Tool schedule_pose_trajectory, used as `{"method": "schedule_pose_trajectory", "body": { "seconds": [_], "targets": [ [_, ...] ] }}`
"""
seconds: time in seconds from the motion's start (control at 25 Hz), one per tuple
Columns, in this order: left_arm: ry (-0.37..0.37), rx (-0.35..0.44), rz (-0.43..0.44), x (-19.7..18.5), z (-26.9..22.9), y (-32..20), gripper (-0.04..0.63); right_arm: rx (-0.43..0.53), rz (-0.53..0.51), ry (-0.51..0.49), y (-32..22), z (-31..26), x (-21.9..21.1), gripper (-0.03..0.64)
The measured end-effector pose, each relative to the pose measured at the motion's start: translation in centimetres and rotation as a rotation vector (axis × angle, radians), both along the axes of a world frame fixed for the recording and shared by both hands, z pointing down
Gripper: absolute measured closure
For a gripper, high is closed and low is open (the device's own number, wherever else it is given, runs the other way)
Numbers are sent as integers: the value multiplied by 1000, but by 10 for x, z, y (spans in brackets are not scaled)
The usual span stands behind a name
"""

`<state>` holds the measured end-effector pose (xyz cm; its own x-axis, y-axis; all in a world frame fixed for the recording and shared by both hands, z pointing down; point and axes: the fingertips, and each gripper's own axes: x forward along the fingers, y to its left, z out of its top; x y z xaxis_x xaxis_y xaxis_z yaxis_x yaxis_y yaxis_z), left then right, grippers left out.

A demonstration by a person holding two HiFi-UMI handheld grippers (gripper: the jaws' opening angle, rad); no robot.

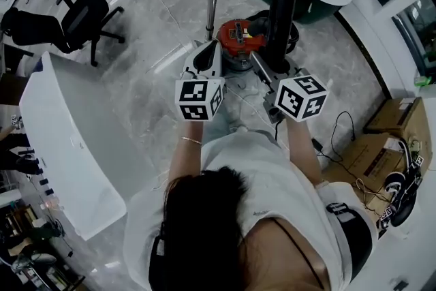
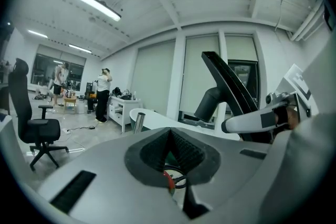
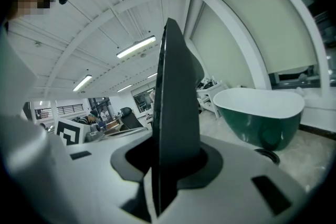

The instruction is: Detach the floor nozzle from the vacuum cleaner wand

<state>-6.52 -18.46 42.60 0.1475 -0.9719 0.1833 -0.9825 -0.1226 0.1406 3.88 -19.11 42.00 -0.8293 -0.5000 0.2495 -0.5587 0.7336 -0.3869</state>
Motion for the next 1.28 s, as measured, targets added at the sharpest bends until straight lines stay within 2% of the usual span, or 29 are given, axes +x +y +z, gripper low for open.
{"method": "schedule_pose_trajectory", "body": {
  "seconds": [0.2, 0.44, 0.64, 1.28],
  "targets": [
    [28, 33, 33, 25, -6, 21, 592, 25, -30, 9, 17, -1, 7, 502],
    [21, 15, -4, 39, -6, 31, 592, 15, -60, -16, 32, 3, 19, 502],
    [15, 2, -14, 53, -10, 35, 592, -7, -44, -24, 32, 6, 35, 502],
    [13, -58, -17, 61, -6, 52, 592, 0, -11, 9, 43, 4, 28, 502]
  ]
}}
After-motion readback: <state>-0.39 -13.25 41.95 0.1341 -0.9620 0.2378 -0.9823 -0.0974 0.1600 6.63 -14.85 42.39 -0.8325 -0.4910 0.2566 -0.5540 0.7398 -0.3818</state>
